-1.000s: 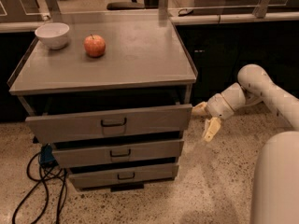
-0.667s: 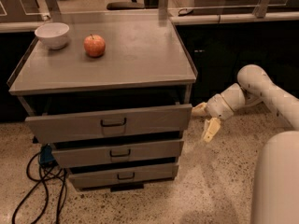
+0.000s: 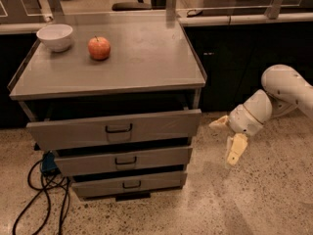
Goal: Close top drawer
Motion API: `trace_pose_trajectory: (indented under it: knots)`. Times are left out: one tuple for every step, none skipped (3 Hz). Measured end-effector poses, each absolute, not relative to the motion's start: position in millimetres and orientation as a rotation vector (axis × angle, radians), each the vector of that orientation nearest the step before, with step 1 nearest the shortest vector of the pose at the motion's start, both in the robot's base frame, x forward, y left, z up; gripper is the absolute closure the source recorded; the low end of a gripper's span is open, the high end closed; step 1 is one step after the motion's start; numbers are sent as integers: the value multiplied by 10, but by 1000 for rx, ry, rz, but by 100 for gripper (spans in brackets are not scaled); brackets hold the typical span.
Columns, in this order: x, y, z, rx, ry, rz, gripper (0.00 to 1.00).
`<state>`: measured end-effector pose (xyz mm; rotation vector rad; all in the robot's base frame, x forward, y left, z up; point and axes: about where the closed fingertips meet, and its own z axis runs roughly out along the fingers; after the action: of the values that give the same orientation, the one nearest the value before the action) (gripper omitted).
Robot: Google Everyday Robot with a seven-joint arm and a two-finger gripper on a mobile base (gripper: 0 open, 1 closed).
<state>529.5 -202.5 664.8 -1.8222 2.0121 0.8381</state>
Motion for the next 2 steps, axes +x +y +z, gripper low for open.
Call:
trace_pose_trajectory:
  knots:
    - [5019,-1982,6596,-1866,2035,868,0]
    - [5272,-1941,6513,-1898,1973,890,0]
